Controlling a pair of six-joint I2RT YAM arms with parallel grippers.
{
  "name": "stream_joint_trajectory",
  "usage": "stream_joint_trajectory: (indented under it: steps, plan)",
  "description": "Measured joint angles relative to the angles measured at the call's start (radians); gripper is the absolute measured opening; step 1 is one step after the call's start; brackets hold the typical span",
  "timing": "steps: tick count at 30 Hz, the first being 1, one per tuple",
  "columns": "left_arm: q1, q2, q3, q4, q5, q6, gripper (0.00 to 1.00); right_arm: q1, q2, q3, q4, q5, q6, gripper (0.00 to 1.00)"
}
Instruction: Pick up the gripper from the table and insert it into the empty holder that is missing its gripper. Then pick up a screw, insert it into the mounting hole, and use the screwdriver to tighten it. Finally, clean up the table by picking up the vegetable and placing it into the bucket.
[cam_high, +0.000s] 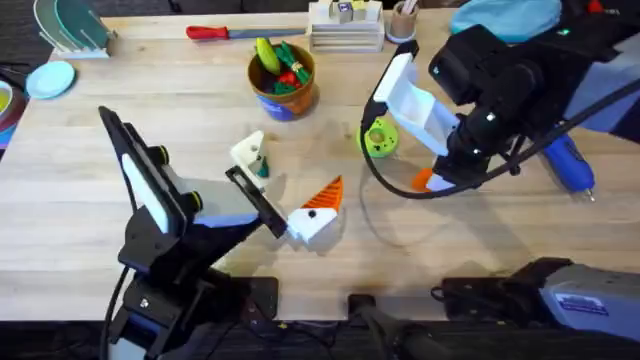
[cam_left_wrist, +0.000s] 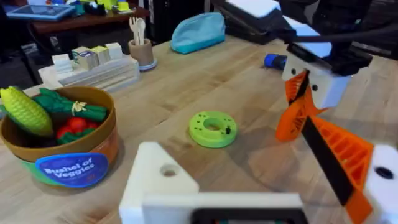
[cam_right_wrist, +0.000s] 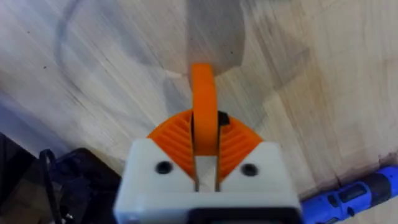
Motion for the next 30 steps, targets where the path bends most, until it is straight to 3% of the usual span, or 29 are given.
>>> stream_joint_trajectory:
  steps: [2, 3, 11, 18, 21, 25, 30]
  plan:
    - [0.000, 0.000, 0.000, 0.000, 0.000, 0.000, 0.993, 0.000, 0.000, 0.000, 0.001, 0.006, 0.001, 0.021]
    - [0.000, 0.000, 0.000, 0.000, 0.000, 0.000, 0.993, 0.000, 0.000, 0.000, 0.002, 0.007, 0.002, 0.012]
    - [0.000, 0.000, 0.000, 0.000, 0.000, 0.000, 0.993, 0.002, -0.023, 0.002, -0.001, 0.006, 0.002, 0.010]
    - [0.000, 0.000, 0.000, 0.000, 0.000, 0.000, 0.993, -0.029, -0.190, 0.068, 0.059, -0.047, 0.026, 0.009]
    - [0.000, 0.000, 0.000, 0.000, 0.000, 0.000, 0.993, -0.117, -0.284, 0.074, 0.143, -0.134, 0.067, 0.009]
    - [0.000, 0.000, 0.000, 0.000, 0.000, 0.000, 0.993, -0.304, -0.359, 0.073, 0.243, -0.272, 0.141, 0.008]
    - [0.000, 0.000, 0.000, 0.000, 0.000, 0.000, 0.992, -0.516, -0.356, -0.006, 0.418, -0.612, 0.262, 0.008]
